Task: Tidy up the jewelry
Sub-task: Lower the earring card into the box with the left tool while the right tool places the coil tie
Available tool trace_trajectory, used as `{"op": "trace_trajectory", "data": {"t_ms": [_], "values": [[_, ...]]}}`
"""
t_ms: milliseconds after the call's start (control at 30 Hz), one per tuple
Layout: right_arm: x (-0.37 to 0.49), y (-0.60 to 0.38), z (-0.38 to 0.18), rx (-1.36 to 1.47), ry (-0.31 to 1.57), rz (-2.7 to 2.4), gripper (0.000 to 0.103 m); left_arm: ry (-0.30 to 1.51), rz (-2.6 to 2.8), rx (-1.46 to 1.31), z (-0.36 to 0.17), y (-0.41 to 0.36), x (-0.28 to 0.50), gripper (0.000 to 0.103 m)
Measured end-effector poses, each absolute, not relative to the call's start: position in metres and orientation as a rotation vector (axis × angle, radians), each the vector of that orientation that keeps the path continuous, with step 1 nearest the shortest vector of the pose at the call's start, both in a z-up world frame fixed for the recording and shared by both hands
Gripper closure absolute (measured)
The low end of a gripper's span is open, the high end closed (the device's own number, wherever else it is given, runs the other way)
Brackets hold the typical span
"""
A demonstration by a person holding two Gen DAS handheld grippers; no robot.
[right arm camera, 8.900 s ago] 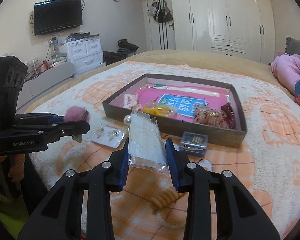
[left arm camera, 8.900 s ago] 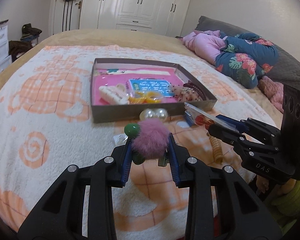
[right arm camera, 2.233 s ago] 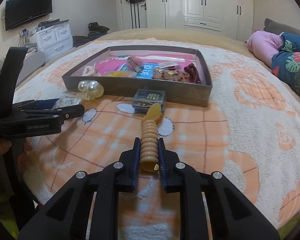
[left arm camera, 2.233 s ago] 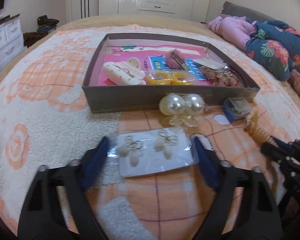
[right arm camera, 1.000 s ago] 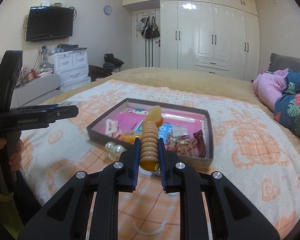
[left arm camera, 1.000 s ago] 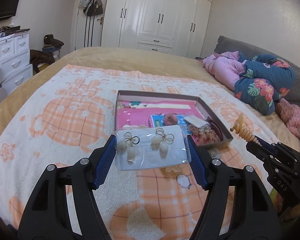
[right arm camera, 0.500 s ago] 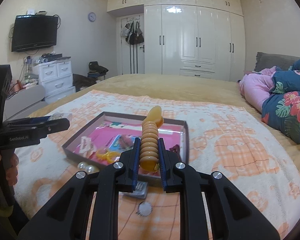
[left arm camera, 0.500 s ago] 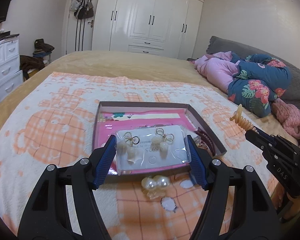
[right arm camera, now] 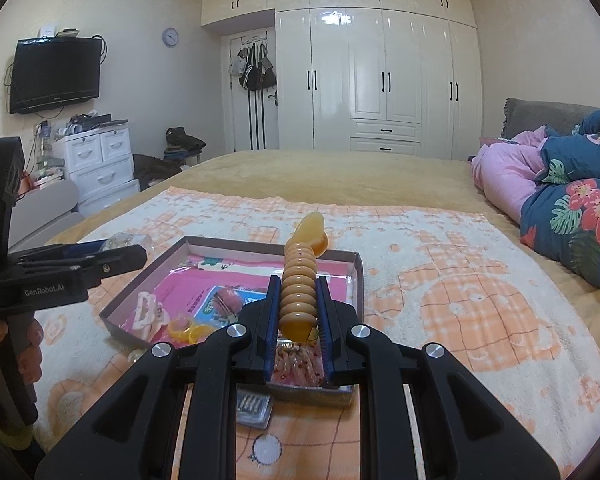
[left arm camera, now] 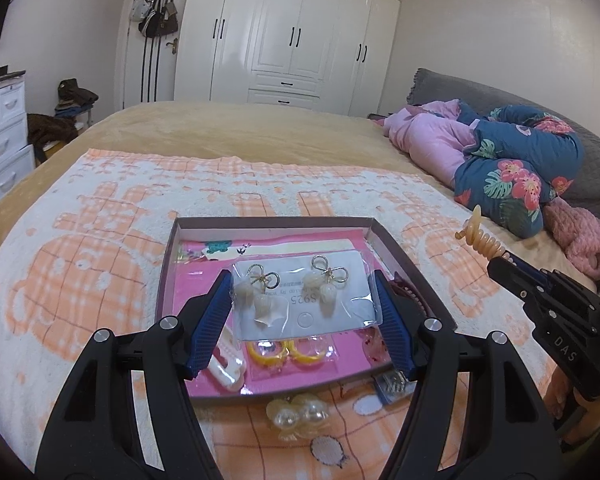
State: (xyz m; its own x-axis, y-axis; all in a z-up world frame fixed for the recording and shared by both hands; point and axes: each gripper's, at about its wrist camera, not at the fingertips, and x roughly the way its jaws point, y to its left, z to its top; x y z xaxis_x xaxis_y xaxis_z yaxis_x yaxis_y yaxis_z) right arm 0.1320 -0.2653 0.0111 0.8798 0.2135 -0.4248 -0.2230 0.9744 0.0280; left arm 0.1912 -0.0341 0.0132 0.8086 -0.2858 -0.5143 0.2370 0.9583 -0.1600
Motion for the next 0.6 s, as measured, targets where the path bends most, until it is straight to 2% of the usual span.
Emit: {"op": "trace_trajectory", "data": {"t_ms": [600], "values": [[0.180,-0.237,0.003,-0.027,0.463,0.270,0.086,0.592,-0.228,-0.085,0.003,-0.020,0.246,0.044]]}}
